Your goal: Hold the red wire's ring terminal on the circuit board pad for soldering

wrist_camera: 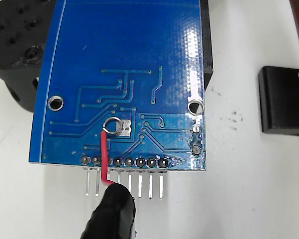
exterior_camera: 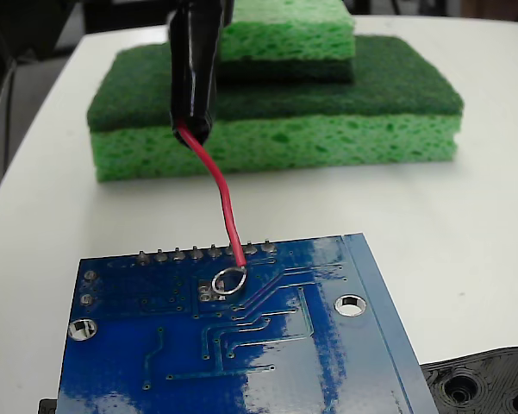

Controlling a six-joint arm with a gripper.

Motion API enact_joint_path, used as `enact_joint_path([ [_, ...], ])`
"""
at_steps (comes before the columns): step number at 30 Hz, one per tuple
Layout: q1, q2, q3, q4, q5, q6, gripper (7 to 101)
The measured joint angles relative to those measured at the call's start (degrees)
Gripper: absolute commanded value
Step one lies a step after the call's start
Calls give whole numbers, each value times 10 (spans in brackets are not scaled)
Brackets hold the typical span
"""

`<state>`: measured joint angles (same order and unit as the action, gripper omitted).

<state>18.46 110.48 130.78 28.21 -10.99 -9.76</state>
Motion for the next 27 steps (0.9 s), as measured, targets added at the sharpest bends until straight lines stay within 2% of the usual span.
enact_joint_path([
  [3, -9, 11, -3, 13, 5, 9, 1003],
  [12, -47, 113, 25, 47, 69, 67, 1003],
  [20, -108, 263, 142, 43, 134, 127, 1003],
  [27, -159, 350, 232, 48, 184, 152, 1003],
])
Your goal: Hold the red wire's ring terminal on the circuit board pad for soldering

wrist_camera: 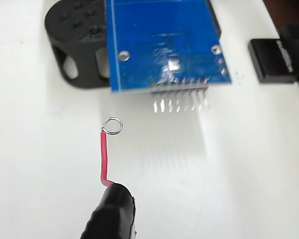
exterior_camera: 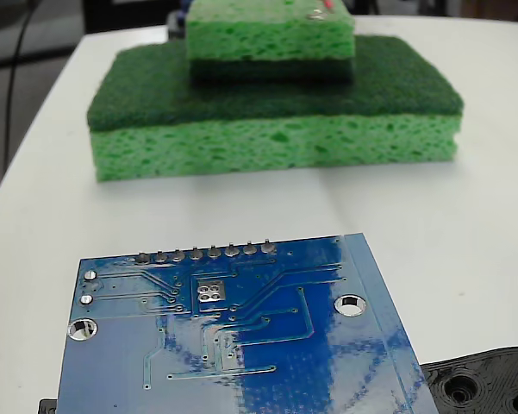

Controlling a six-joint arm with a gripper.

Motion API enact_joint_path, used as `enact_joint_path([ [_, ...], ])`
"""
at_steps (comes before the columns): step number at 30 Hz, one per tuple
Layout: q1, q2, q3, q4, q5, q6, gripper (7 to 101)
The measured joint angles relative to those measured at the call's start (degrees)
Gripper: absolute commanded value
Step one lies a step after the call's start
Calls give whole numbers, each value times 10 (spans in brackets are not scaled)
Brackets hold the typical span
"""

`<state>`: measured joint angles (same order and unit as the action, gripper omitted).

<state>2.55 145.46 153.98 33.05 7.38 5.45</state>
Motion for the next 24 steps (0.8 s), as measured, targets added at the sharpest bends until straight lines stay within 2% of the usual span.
enact_joint_path([
  [5, -24, 40, 54, 5, 11, 10, 1003],
  [11, -77, 178, 123, 59, 64, 28, 1003],
  [15, -80, 287, 152, 98, 79, 35, 1003],
  [24, -79, 293, 145, 120, 85, 47, 1003],
])
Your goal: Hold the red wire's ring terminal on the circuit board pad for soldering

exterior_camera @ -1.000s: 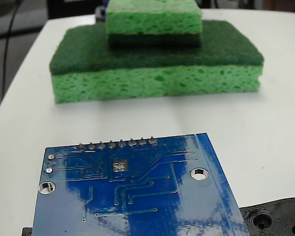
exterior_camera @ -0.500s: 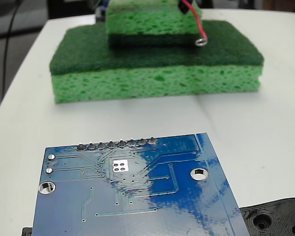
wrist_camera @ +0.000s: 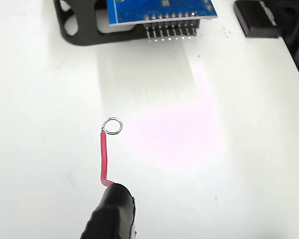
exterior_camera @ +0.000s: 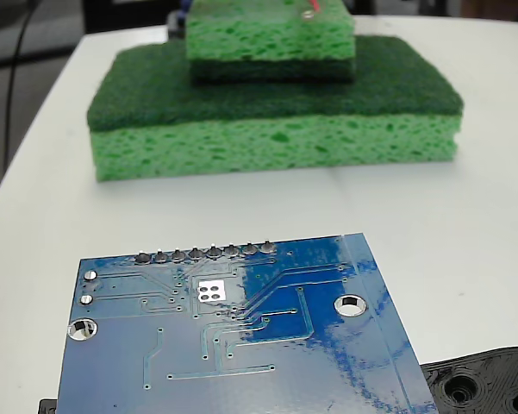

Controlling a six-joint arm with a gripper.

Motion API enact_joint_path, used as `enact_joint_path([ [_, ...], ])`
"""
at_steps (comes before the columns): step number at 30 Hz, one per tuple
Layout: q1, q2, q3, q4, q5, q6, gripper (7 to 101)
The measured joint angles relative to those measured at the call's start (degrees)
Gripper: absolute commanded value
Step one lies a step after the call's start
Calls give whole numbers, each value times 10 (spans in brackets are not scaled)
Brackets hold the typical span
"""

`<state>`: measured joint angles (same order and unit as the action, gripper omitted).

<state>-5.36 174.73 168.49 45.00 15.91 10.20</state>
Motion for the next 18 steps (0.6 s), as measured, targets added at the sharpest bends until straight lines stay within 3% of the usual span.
enact_joint_path([
  [18, 25, 0, 33, -5, -49, -37, 1003],
])
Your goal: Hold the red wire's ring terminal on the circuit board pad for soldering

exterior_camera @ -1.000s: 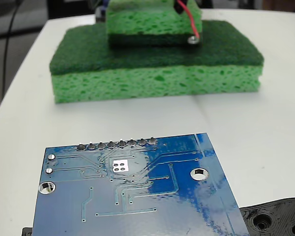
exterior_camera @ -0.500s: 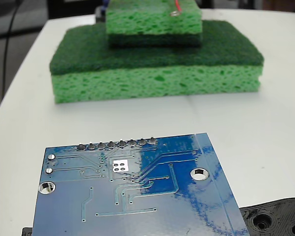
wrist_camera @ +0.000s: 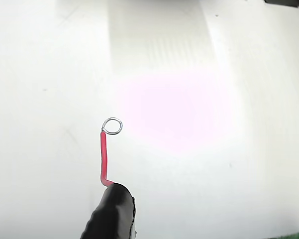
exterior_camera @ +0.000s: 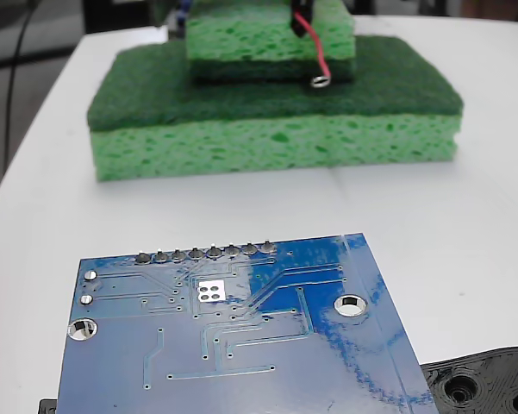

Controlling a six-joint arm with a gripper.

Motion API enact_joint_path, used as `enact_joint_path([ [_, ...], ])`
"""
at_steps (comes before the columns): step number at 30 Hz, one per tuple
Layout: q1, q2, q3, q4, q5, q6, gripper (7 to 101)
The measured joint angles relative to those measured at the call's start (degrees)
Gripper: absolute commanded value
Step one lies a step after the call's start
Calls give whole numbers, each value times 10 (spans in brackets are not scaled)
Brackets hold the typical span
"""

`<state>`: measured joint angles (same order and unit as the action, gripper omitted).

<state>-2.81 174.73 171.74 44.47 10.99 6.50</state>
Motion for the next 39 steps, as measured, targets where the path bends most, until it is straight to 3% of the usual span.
enact_joint_path([
  [39, 1, 1, 0, 0, -20, -5, 1003],
])
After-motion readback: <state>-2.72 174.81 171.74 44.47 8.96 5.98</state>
